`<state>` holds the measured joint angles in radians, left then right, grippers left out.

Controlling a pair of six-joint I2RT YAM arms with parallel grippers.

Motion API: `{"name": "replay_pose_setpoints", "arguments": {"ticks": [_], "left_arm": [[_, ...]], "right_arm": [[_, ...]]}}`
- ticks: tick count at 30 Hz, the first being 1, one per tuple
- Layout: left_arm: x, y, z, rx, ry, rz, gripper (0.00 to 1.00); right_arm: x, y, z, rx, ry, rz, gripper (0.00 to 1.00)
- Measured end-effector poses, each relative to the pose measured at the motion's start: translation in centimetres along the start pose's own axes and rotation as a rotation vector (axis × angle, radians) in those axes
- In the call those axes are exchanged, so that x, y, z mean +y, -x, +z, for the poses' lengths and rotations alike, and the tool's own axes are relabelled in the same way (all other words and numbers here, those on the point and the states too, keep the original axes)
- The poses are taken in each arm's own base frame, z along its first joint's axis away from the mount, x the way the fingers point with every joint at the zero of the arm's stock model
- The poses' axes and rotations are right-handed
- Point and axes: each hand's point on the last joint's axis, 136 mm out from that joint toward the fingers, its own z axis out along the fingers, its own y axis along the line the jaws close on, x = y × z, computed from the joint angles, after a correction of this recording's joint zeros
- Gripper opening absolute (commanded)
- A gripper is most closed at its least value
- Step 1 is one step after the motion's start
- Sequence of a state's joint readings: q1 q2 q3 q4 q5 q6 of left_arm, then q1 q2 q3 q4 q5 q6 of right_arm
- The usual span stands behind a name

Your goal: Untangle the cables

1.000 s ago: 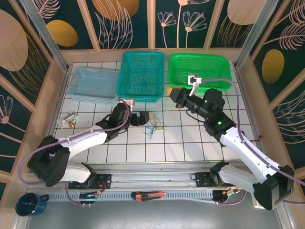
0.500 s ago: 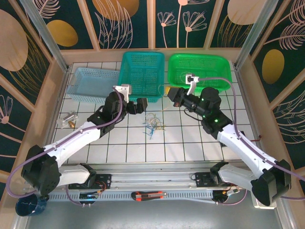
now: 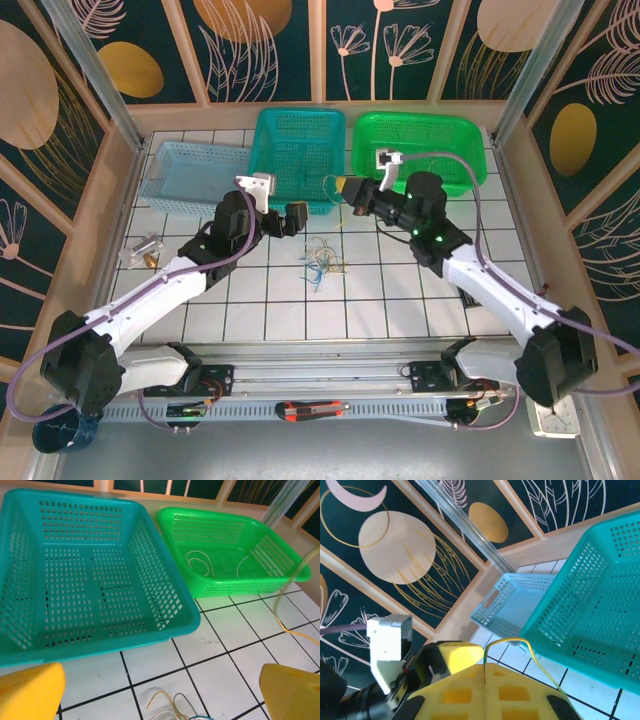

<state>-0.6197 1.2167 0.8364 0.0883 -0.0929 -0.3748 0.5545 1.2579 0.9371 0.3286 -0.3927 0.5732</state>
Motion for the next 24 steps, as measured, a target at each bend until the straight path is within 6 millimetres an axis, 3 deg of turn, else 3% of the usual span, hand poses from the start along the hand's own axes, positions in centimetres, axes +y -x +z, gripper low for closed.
{"name": "replay_pose_setpoints", "arguments": {"ticks": [6,15,16,18,20,24], "left_arm": [[1.7,-1.7,-0.5,-0.01,0.057,-0.072,0.99],[3.2,-3.1,-1.5,-0.029,0.101,-0.147,0.99],[3.3,-3.1,-1.5,-0.033,0.099,-0.153,0.99],[3.3,-3.2,-1.5,-0.035,0.098,-0.162,0.99],[3.3,-3.3,-1.4,-0.037,0.097,-0.172,0.99],[3.3,-3.3,-1.4,-0.04,0.092,-0.185,0.99]], "right_arm": [[-3.8,1.8,5.0,-0.009,-0.065,-0.021,0.0],[-10.8,1.5,13.7,0.036,-0.186,-0.06,0.0],[-11.5,1.4,14.5,0.041,-0.196,-0.062,0.03],[-13.0,1.0,16.6,0.069,-0.214,-0.057,0.29],[-14.0,0.8,18.1,0.09,-0.225,-0.064,0.43],[-15.0,0.0,18.9,0.14,-0.248,-0.07,0.49]]}}
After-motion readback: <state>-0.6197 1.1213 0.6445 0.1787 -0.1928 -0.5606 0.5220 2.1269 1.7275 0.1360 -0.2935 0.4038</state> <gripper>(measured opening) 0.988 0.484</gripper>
